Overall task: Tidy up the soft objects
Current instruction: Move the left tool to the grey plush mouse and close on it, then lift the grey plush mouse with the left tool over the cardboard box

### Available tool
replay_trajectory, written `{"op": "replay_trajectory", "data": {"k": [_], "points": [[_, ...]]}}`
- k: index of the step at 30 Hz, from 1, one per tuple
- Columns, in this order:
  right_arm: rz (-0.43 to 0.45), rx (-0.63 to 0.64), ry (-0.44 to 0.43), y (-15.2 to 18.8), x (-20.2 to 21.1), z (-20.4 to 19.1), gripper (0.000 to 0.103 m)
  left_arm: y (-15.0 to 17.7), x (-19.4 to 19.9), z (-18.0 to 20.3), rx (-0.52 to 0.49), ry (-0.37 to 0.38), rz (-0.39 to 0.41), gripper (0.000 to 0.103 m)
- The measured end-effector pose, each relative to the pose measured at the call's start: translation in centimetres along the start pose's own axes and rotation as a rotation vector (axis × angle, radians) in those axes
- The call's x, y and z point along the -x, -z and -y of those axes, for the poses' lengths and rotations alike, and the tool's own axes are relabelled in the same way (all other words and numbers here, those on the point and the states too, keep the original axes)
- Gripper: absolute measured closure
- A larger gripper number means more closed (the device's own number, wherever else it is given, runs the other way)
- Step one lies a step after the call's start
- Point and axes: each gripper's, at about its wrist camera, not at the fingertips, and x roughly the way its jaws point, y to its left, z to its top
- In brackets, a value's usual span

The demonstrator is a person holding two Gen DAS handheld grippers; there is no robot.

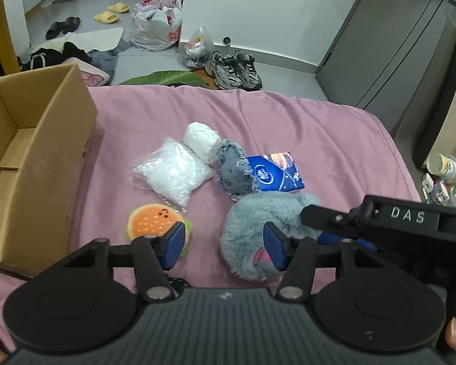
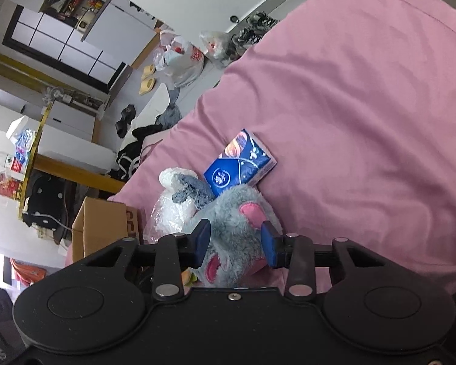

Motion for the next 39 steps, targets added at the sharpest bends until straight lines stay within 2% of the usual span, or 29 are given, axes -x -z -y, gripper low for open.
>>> {"op": "replay_trajectory", "data": {"k": [2,5,9,12,15,17,21,23,26,39], "points": [[-0.019,0.002,-0.001,0.0,-0.3,0.1,0.065,-0.1,-0.4,0.1,0.008,0.006,-0.003,0.050],[-0.027,-0.019,-0.002,0.0,-0.7,0.5,0.068,-0.1,-1.3,0.2,0.031,0.029,-0.029,0.061],[-0.047,-0.075,-0.022,-0.5,-1.4,1.5,0.069,-0.1,-2.4,0.5,0.046,0.033,-0.042,0.064],[-0.064,-0.068,-0.026,-0.6,-2.0,1.6,0.069,-0.1,-3.4,0.4,0.073,0.049,-0.064,0.065],[-0.073,-0.086,-0.038,-0.8,-2.4,2.2,0.070,-0.1,-4.2,0.4,0.070,0.025,-0.070,0.065],[-0.075,-0.093,-0.047,-1.0,-2.5,2.4,0.072,-0.2,-4.2,0.5,0.075,0.038,-0.069,0.072],[-0.063,-0.045,-0.071,-0.5,-1.8,1.8,0.076,-0.3,-3.8,0.3,0.101,0.047,-0.062,0.077],[-0.073,-0.070,-0.106,-0.4,-1.4,2.1,0.079,-0.2,-3.4,0.0,0.106,0.055,-0.050,0.078],[-0.068,-0.071,-0.131,-0.2,-0.5,2.0,0.079,0.2,-2.3,-0.2,0.080,0.056,-0.013,0.078],[0.012,-0.008,-0.170,1.1,2.7,-1.0,0.082,-0.1,2.4,-0.9,0.083,0.088,0.059,0.078]]}}
